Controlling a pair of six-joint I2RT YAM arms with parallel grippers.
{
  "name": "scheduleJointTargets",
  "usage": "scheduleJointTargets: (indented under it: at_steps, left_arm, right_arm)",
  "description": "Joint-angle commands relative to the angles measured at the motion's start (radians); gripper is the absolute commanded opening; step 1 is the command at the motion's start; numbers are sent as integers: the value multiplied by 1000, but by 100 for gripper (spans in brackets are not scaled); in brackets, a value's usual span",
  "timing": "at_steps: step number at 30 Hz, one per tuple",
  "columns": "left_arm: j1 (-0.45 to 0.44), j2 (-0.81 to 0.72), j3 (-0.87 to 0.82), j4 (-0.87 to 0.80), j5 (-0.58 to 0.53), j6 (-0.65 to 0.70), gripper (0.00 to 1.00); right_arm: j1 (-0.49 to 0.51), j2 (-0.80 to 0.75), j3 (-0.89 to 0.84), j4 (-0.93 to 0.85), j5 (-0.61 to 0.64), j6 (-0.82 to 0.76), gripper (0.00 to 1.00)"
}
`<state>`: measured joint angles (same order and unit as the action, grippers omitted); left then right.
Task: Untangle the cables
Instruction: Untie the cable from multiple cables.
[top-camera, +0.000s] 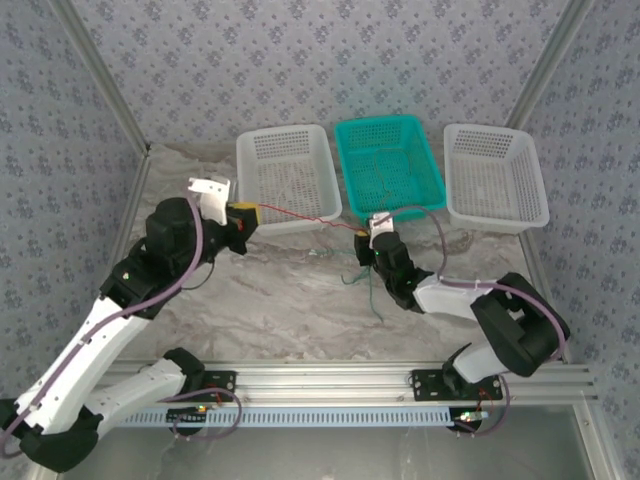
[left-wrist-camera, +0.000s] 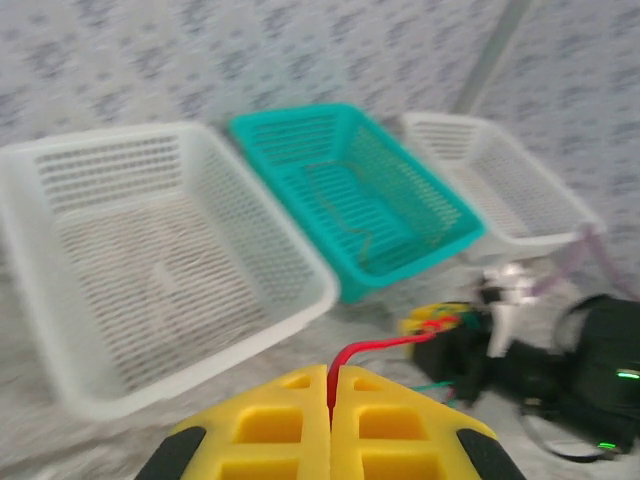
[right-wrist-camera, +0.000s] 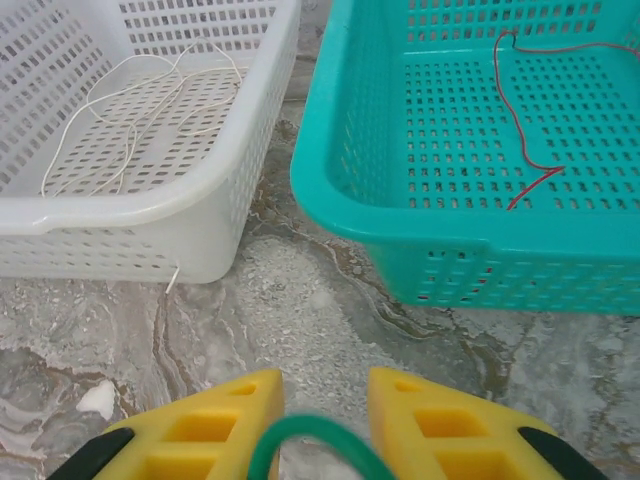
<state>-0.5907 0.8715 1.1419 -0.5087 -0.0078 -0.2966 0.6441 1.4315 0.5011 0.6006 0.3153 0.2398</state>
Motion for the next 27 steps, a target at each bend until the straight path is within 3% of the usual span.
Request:
scheduleJointTargets:
  at_steps: [1,9,15,20,22,25,27]
  left_arm:
    - [115,-20,117,-68,-73,40,0]
    - [341,-10,161,-120,82,33,0]
    - [422,-26,133,-134,136,25,0]
    - [434,-26,98,-79,307,11,0]
    - [433,-33,76,-39,354,1,0]
    - [433,-41,79,-41,327,5,0]
    - [434,-47,84,-41,313,9,0]
  right_arm:
    - [-29,-43,-54,-129,50,-29,33]
    - [-67,-163,-148,-184,33,-5,35]
    - [-142,-224,-200,-198,22,76,34]
    - [-173,-277,-187,-237,-66,105,34]
    - [-171,-313,-174,-254,-117,104,47]
    - [-165,-375,-133,-319,-183,101,75]
    - [-162,-417,-90,-397,-160,123,83]
